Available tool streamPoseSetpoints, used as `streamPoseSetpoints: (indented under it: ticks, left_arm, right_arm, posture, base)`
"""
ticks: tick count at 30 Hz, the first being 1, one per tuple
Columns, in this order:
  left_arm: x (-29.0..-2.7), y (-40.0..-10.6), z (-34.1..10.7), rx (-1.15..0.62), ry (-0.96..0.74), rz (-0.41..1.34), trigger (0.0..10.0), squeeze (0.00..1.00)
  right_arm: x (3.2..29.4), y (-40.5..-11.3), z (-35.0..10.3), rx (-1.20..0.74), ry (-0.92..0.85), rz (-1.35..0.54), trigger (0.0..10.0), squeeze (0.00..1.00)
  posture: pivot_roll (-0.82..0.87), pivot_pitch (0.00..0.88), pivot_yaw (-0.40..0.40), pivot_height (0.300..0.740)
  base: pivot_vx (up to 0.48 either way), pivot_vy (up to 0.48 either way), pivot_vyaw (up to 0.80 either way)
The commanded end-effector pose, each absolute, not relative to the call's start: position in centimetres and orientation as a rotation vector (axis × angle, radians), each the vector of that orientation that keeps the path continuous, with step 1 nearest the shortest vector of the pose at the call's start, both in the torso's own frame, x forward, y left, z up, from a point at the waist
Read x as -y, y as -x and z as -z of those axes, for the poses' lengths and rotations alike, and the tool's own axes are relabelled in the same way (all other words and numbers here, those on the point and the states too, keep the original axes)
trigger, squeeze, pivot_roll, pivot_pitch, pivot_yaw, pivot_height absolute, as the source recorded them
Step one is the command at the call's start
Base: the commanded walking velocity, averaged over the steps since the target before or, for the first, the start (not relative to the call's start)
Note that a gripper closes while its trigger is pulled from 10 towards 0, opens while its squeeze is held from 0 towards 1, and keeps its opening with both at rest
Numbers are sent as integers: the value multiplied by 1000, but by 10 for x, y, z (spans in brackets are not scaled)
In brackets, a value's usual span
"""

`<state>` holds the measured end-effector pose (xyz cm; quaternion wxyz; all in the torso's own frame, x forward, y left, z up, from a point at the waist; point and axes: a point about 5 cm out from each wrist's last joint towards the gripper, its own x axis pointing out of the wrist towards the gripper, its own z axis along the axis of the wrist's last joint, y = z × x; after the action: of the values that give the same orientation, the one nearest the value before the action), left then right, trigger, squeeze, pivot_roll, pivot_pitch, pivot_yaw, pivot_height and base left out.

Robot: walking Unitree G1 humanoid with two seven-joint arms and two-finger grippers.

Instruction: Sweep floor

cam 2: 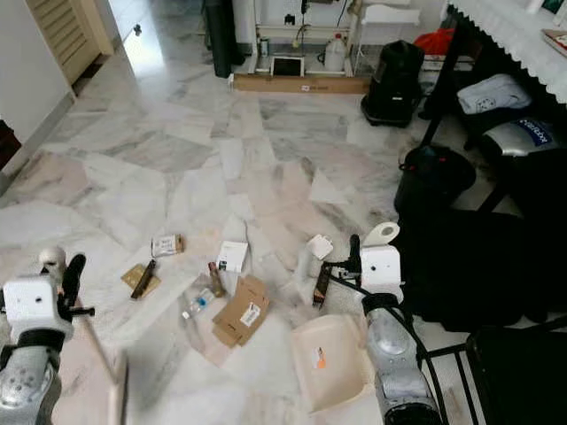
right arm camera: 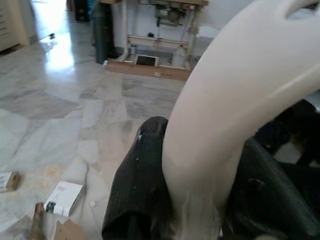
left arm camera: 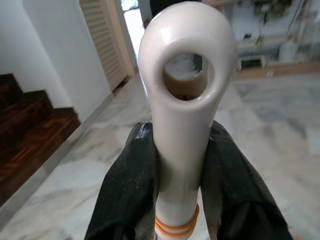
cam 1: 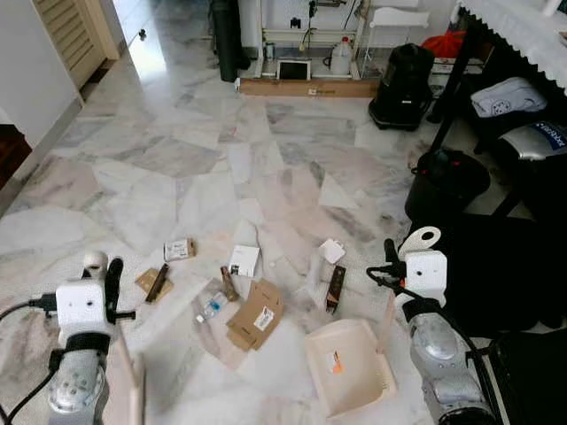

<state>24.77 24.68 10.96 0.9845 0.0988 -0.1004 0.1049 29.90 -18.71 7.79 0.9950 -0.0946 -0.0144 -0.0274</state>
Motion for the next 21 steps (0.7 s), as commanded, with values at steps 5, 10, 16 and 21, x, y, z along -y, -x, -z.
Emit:
streamPoseSetpoints:
  ticks: [5,10,16,21]
  left_arm:
    - [-231,-258,-133,275,-141,-184,10000,0]
    - [-221,-258,-142,305,-199,-125,10000,0]
    - [-219,-262,-156,341,-176,-142,10000,0]
    - [-216,-261,-156,338,-166,-137,10000,0]
  right_arm:
    - [186,-304,-88,84,104,104,10000,0]
    - [186,-303,-87,86,80,124,10000,0]
    - [184,-308,-88,85,67,105,10000,0]
    - [187,-311,-90,88,51,104,10000,0]
  posture:
    - [-43,118,6,740]
    - [-40,109,4,740]
    - [-26,88,0,740]
    - [-34,77,1,740]
  base:
    - [0,0,0]
    - [0,0,0]
    - [0,0,0]
    - [0,0,0]
